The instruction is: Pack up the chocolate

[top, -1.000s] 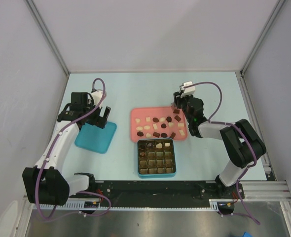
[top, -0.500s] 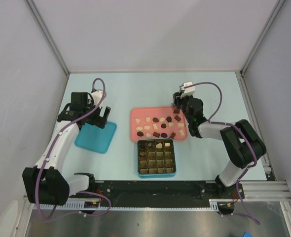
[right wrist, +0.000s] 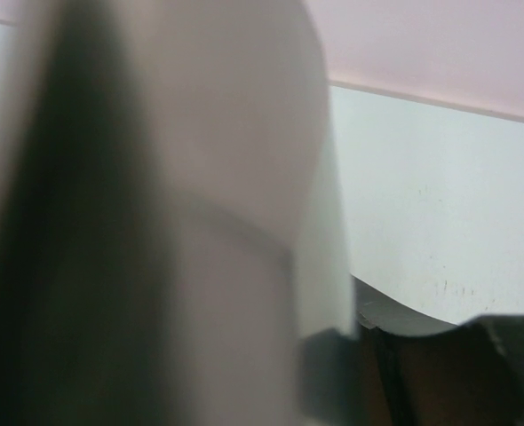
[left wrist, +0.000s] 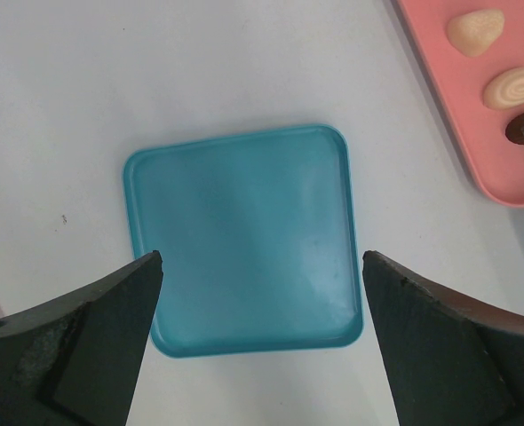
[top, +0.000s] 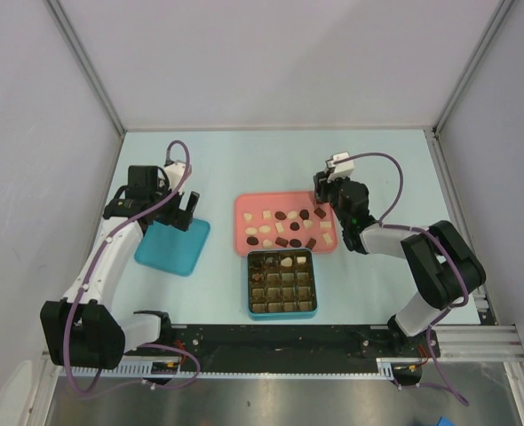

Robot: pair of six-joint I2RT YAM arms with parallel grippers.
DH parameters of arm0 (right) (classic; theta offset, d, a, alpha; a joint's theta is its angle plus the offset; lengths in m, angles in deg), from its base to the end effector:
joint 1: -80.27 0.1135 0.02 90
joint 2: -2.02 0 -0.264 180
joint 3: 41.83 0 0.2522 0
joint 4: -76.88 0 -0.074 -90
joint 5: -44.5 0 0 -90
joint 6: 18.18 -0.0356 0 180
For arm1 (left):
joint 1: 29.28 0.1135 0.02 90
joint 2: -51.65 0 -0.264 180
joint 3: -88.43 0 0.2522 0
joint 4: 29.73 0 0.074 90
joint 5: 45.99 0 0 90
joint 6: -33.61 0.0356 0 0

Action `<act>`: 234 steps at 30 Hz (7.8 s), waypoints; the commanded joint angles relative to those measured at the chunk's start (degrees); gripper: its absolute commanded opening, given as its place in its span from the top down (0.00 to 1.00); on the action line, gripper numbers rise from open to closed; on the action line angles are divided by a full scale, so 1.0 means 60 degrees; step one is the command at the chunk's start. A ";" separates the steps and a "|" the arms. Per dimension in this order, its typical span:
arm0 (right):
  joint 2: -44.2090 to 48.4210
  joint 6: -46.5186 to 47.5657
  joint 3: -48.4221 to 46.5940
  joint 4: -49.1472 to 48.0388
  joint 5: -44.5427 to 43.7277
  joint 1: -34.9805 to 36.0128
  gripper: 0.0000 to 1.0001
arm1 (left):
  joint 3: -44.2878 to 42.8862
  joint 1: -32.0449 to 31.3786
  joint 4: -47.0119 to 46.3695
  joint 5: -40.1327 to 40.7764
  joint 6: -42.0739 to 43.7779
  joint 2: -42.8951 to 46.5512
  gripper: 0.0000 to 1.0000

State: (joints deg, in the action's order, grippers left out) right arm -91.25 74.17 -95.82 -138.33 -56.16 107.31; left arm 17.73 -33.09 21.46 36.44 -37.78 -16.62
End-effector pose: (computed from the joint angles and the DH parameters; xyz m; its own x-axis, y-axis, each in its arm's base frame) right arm 0.3049 0.1482 0.2097 -0.0516 -0.0716 -0.9961 -0.2848 0.9571 -0.0540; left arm 0.2454 -0.0210 0.2873 -0.6624 0.3612 -0.6564 0.3840 0.9160 0.1165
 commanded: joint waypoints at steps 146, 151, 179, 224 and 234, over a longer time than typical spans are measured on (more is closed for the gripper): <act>-0.2428 -0.0186 -0.3344 -0.0173 0.1952 0.3285 0.50 | 0.0204 0.0050 -0.0423 0.0134 0.0048 0.0539 0.00; -0.2457 -0.0289 -0.3344 0.0017 0.1981 0.3241 0.56 | 0.0292 0.0050 -0.0481 0.0193 0.0077 0.0568 0.00; 0.3795 0.0488 -0.0477 0.3589 0.0782 0.4118 0.75 | 0.0453 0.0050 -0.0452 0.0208 0.0062 0.0846 0.00; 0.5953 0.0690 0.1109 0.3405 -0.1169 0.5938 0.63 | 0.0175 0.0050 -0.0218 0.0061 -0.0055 0.0846 0.00; 0.2395 0.1117 -0.0223 -0.0784 0.0398 0.3800 0.69 | 0.0117 0.0050 -0.0130 0.0120 -0.0040 0.0919 0.00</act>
State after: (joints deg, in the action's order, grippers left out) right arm -70.62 78.81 -91.54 -127.47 -57.12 133.21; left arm 20.37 -33.09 20.67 37.38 -37.89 -13.04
